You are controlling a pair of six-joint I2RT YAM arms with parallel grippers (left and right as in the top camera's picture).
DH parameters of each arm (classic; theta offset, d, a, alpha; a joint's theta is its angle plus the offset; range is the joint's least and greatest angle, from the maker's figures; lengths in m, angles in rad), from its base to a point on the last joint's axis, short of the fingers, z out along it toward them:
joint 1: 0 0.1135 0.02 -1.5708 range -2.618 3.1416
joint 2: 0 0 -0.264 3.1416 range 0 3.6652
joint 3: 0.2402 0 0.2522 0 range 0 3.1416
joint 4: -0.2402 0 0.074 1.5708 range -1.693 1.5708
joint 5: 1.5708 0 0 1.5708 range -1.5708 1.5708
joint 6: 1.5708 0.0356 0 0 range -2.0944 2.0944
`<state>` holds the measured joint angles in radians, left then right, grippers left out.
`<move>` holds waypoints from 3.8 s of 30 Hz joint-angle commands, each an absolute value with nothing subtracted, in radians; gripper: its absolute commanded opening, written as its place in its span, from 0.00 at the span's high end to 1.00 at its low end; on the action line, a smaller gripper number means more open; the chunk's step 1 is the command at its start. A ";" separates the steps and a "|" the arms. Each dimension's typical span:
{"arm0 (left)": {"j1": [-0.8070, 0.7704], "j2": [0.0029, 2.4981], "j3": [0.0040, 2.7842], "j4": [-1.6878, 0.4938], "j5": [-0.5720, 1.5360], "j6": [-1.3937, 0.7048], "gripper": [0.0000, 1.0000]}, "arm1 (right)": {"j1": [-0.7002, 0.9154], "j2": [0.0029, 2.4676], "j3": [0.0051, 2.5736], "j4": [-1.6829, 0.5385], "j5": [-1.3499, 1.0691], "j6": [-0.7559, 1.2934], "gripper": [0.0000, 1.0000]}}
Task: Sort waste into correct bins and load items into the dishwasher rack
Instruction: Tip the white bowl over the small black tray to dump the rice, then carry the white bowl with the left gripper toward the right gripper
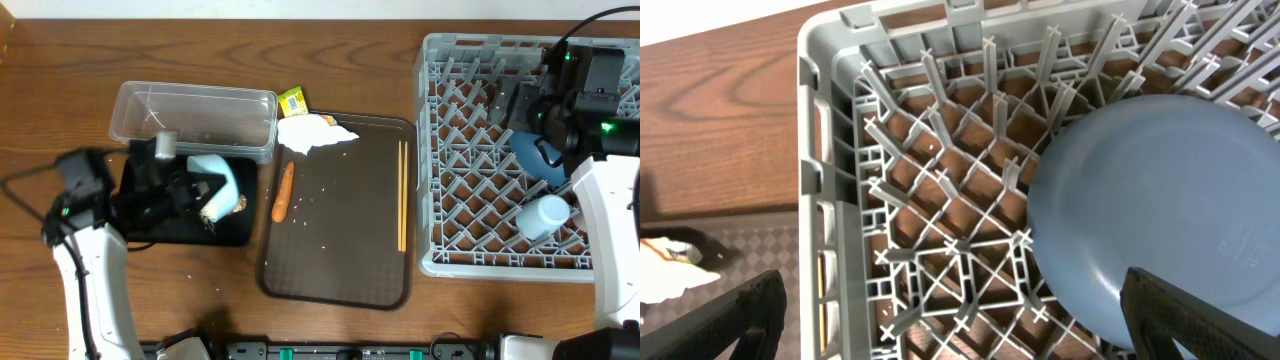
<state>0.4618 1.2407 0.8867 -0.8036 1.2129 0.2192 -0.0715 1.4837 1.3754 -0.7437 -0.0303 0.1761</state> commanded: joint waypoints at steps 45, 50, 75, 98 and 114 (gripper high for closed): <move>0.767 1.392 0.637 -0.425 1.383 0.120 0.94 | -0.064 1.478 1.385 -0.752 -0.035 0.188 0.01; 0.768 1.395 0.636 -0.371 1.498 0.204 0.94 | -0.064 1.478 1.385 -0.752 -0.035 0.190 0.01; 0.751 1.405 0.612 -0.279 1.536 0.095 0.94 | -0.064 1.478 1.385 -0.745 -0.034 0.198 0.01; 0.612 1.254 0.694 -0.201 1.572 -0.076 0.94 | -0.064 1.478 1.385 -0.752 -0.035 0.206 0.01; 0.008 1.366 0.779 0.923 1.038 -0.837 0.94 | -0.128 1.383 1.386 -0.772 -0.038 0.292 0.01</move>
<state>0.1165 1.2682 0.7357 0.8799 1.1915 -0.6926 -0.0910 1.4410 1.3754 -0.7681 -0.0349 0.2466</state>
